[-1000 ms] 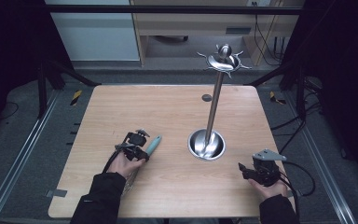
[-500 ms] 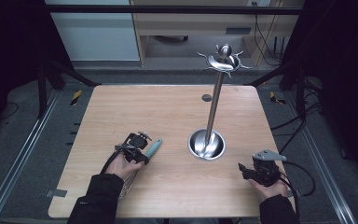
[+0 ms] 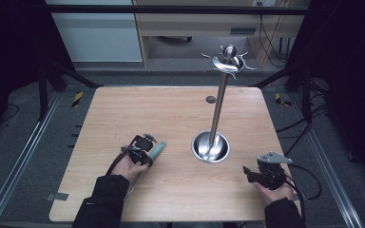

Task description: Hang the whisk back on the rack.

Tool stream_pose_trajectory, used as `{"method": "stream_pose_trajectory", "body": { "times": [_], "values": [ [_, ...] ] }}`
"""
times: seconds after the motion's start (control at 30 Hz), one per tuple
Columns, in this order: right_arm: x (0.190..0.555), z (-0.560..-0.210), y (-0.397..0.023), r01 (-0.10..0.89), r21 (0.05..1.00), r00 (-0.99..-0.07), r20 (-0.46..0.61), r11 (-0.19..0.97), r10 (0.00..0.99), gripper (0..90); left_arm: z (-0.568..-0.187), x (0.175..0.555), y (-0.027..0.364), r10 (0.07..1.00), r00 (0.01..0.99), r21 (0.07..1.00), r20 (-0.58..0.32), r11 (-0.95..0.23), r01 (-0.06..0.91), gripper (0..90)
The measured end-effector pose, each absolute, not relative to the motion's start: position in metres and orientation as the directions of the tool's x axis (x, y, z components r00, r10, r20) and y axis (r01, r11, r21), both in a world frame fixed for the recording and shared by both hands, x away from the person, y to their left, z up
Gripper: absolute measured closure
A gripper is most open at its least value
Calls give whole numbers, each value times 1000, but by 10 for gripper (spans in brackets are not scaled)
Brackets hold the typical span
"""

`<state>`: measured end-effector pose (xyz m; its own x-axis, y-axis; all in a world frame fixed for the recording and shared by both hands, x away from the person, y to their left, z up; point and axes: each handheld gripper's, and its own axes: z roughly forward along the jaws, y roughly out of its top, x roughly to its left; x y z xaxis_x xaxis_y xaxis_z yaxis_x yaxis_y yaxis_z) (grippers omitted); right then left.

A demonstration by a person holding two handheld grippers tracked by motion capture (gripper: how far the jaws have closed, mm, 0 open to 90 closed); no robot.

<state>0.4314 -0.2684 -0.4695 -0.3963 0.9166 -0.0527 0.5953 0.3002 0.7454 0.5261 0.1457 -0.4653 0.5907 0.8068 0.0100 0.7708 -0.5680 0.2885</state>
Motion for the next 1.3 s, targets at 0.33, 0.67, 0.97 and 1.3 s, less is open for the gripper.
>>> {"method": "stream_pose_trajectory", "body": {
  "times": [0.33,0.67,0.97,1.3],
  "values": [
    [434,-471,-270,627,729,-390,-9,273,921,292,-461,522,146,807,589,305,24,-567,765,688],
    [434,-472,-271,628,731,-381,-10,267,924,275,-433,504,158,795,606,411,26,-561,719,690],
    [434,-471,-272,625,735,-380,-8,263,925,278,-415,489,176,806,592,512,2,-509,692,691],
    [433,-470,-272,619,741,-376,-13,262,926,280,-399,469,197,822,569,632,-22,-430,645,691]
  ]
}}
